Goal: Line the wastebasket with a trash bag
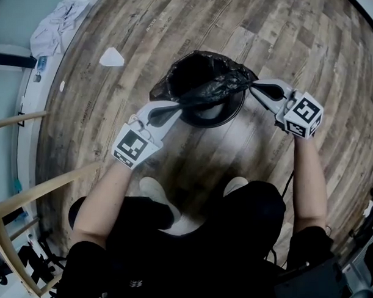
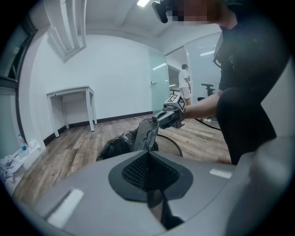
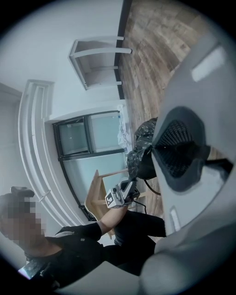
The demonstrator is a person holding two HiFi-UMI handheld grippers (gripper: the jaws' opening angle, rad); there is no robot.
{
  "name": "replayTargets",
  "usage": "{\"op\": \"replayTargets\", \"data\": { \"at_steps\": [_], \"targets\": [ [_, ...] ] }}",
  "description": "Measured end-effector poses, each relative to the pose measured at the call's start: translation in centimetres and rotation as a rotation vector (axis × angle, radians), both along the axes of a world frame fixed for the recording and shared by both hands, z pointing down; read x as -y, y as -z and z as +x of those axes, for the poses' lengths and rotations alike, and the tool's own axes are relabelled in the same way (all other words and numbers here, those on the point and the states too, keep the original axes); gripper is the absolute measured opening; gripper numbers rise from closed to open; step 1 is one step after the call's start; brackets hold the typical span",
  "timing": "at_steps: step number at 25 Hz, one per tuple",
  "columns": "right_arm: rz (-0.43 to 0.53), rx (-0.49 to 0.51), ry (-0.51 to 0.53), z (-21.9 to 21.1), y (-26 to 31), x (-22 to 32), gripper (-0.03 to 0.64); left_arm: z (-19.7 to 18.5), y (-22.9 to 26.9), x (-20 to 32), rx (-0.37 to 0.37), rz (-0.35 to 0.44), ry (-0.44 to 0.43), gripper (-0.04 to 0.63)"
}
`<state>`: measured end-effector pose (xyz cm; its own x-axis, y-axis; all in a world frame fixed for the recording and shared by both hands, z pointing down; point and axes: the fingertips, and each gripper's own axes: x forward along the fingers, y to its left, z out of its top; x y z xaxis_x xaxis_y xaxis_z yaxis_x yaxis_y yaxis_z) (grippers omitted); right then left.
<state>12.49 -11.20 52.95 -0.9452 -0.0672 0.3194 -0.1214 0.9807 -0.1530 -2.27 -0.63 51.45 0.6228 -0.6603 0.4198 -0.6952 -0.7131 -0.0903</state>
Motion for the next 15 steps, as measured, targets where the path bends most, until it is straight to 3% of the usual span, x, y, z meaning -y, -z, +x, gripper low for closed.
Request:
{"op": "replayTargets", "data": {
  "at_steps": [7,15],
  "targets": [
    [-0.036,-0.014,-0.002,1.7,-3.0,-2.2,0.008,2.0,-1.1,-1.9,-0.006,-0.002,-0.005,0.008],
    [-0.082,-0.037,-0.003,2.5,-6.7,-2.7,0.008,3.8,-3.2,-4.1,0.040,-0.009,-0.021,0.008]
  ]
}}
